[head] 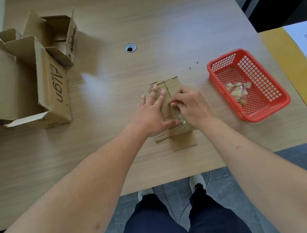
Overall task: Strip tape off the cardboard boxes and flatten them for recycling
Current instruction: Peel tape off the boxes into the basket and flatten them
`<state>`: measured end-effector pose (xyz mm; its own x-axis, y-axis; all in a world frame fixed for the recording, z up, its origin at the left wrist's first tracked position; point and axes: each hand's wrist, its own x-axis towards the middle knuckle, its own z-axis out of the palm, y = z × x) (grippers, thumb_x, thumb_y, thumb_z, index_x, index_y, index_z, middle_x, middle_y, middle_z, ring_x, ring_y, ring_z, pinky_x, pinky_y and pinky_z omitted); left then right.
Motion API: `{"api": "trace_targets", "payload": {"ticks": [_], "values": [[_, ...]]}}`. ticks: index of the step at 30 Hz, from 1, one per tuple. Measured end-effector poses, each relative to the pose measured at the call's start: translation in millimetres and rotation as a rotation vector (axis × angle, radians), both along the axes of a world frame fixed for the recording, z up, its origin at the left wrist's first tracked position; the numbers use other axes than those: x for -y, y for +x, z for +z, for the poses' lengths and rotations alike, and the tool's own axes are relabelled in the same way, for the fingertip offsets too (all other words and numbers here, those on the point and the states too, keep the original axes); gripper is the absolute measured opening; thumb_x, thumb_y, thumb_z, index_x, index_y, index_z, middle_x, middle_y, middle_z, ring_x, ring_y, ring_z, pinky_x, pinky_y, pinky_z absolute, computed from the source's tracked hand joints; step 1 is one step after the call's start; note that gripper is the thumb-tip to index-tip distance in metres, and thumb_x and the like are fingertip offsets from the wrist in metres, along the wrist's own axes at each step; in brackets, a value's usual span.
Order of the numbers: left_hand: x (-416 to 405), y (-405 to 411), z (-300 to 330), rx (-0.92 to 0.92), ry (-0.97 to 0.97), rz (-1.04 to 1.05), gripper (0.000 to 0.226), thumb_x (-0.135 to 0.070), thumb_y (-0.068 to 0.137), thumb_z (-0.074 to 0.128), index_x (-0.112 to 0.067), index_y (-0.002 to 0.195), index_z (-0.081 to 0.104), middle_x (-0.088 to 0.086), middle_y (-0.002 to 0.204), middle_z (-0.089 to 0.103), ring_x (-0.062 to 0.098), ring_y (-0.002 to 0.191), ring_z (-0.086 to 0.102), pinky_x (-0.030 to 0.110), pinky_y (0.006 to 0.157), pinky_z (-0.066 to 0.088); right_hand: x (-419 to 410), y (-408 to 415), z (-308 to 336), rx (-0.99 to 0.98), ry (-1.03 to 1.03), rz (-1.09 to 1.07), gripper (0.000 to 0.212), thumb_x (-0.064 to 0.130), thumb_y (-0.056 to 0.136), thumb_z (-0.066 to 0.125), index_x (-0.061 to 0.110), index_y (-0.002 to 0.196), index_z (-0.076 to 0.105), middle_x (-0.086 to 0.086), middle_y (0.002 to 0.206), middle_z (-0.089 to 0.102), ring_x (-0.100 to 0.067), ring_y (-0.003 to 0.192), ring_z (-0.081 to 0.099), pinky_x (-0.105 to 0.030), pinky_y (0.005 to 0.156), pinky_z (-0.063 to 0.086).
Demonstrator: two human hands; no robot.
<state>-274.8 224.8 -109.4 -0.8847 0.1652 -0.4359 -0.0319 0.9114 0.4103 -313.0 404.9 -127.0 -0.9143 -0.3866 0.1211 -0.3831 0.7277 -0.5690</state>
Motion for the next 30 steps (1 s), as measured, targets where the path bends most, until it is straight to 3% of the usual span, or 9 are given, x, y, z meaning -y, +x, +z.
{"api": "trace_targets", "payload": {"ticks": [5, 7, 10, 12, 15, 20, 25, 28, 30], "values": [[2, 0, -2, -0.021, -0.023, -0.024, 0.119, -0.090, 0.072, 0.053, -0.041, 0.160, -0.010, -0.016, 0.165, -0.026, 0.030, 0.156, -0.010, 0.050, 0.126, 0.013, -14, 7, 10, 0.215, -0.102, -0.032, 0.016, 0.009, 0.089, 0.072, 0.024, 0.090, 0.077, 0.008, 0.080, 0.066, -0.014, 0.081, 0.062, -0.033, 0.077, 0.050], [2, 0, -2, -0.026, -0.020, -0.026, 0.120, -0.090, 0.072, 0.054, -0.040, 0.160, -0.010, -0.015, 0.165, -0.026, 0.029, 0.156, -0.009, 0.049, 0.126, 0.013, -13, 5, 16, 0.291, -0.193, -0.100, 0.022, 0.013, 0.089, 0.072, 0.033, 0.100, 0.072, 0.009, 0.075, 0.066, -0.007, 0.073, 0.062, -0.029, 0.075, 0.052], [1, 0, 0, -0.023, -0.020, -0.028, 0.120, -0.089, 0.072, 0.055, -0.039, 0.160, -0.010, -0.014, 0.165, -0.026, 0.028, 0.156, -0.011, 0.049, 0.126, 0.013, -4, 3, 19, 0.240, -0.181, -0.153, 0.025, 0.021, 0.087, 0.078, 0.033, 0.104, 0.064, 0.010, 0.074, 0.067, -0.005, 0.068, 0.063, -0.022, 0.072, 0.052], [2, 0, 1, -0.026, -0.023, -0.027, 0.120, -0.089, 0.072, 0.054, -0.038, 0.160, -0.009, -0.014, 0.166, -0.026, 0.029, 0.156, -0.011, 0.049, 0.126, 0.013, 0, 6, 15, 0.153, -0.128, -0.131, 0.012, 0.025, 0.085, 0.082, 0.026, 0.093, 0.072, 0.011, 0.079, 0.066, -0.007, 0.070, 0.060, -0.024, 0.073, 0.051], [2, 1, 0, -0.017, -0.008, -0.034, 0.121, -0.089, 0.072, 0.055, -0.038, 0.161, -0.009, -0.013, 0.166, -0.026, 0.028, 0.156, -0.010, 0.047, 0.127, 0.012, -4, 8, 9, 0.156, -0.113, -0.072, 0.020, 0.023, 0.076, 0.089, 0.020, 0.093, 0.080, 0.005, 0.087, 0.061, -0.009, 0.072, 0.056, -0.015, 0.071, 0.044], [7, -1, -2, 0.027, 0.117, -0.001, 0.116, -0.078, 0.076, 0.066, -0.039, 0.161, -0.004, -0.017, 0.165, -0.025, 0.025, 0.156, -0.011, 0.046, 0.127, 0.011, -1, 8, 8, 0.184, -0.049, -0.048, 0.013, 0.016, 0.076, 0.086, 0.022, 0.087, 0.081, 0.003, 0.086, 0.066, -0.015, 0.083, 0.059, -0.029, 0.081, 0.050], [9, -3, -2, 0.015, 0.053, -0.028, 0.116, -0.080, 0.076, 0.064, -0.041, 0.161, -0.005, -0.018, 0.165, -0.024, 0.027, 0.156, -0.010, 0.046, 0.126, 0.012, -9, 7, 19, 0.282, 0.063, -0.011, 0.007, 0.026, 0.087, 0.080, 0.020, 0.091, 0.082, 0.008, 0.084, 0.068, -0.010, 0.085, 0.060, -0.021, 0.075, 0.039], [8, -4, -3, 0.016, 0.072, -0.020, 0.117, -0.078, 0.075, 0.066, -0.039, 0.161, -0.003, -0.017, 0.166, -0.024, 0.028, 0.156, -0.009, 0.046, 0.126, 0.012, -9, 8, 24, 0.279, 0.033, -0.066, 0.008, 0.025, 0.086, 0.081, 0.023, 0.094, 0.081, 0.007, 0.079, 0.071, -0.009, 0.078, 0.061, -0.024, 0.076, 0.046], [7, -4, -2, 0.016, 0.080, -0.015, 0.118, -0.077, 0.075, 0.068, -0.039, 0.161, -0.003, -0.017, 0.166, -0.023, 0.028, 0.156, -0.009, 0.045, 0.126, 0.012, -6, 10, 20, 0.208, -0.019, -0.101, 0.022, 0.024, 0.081, 0.085, 0.026, 0.102, 0.080, 0.008, 0.077, 0.070, -0.008, 0.073, 0.060, -0.024, 0.078, 0.049]]}}
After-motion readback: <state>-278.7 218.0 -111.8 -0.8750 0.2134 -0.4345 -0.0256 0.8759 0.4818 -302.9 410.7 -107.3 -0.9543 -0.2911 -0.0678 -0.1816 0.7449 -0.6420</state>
